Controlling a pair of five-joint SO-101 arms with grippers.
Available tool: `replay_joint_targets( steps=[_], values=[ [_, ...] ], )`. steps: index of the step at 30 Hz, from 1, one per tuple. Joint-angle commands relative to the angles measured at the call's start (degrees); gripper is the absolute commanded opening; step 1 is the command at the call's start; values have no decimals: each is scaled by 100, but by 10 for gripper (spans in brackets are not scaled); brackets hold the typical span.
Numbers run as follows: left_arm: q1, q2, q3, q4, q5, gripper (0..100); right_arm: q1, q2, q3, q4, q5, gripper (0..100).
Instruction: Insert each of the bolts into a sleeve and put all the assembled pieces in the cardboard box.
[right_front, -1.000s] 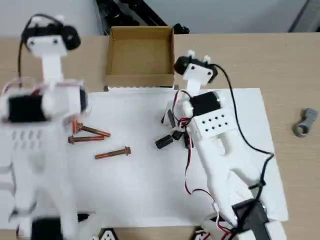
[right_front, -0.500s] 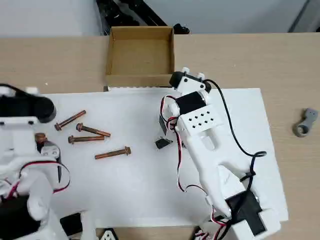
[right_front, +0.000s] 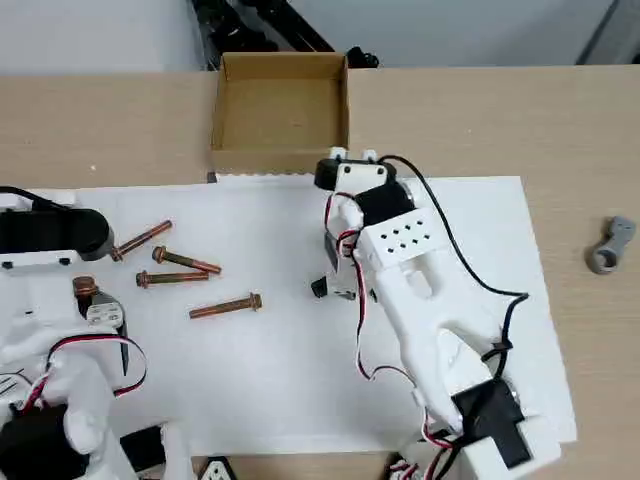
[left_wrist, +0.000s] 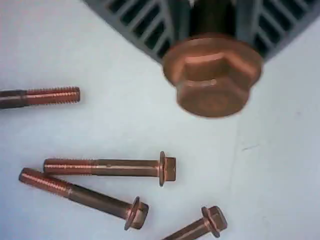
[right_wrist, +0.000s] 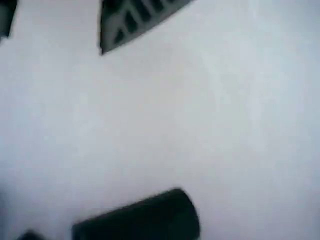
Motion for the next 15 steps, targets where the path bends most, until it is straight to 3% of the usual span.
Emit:
replay_joint_targets(
  steps=[1,6,15],
  values=[
    [-26,-18,-22,-176,35,5,330,-22,-325,-136,765,117],
    [-26,-18,-22,-176,35,5,382,-22,-202,-488,1697,112],
    [-26,-18,-13,-167,9,5,532,-13,431,-945,1925,115]
  ],
)
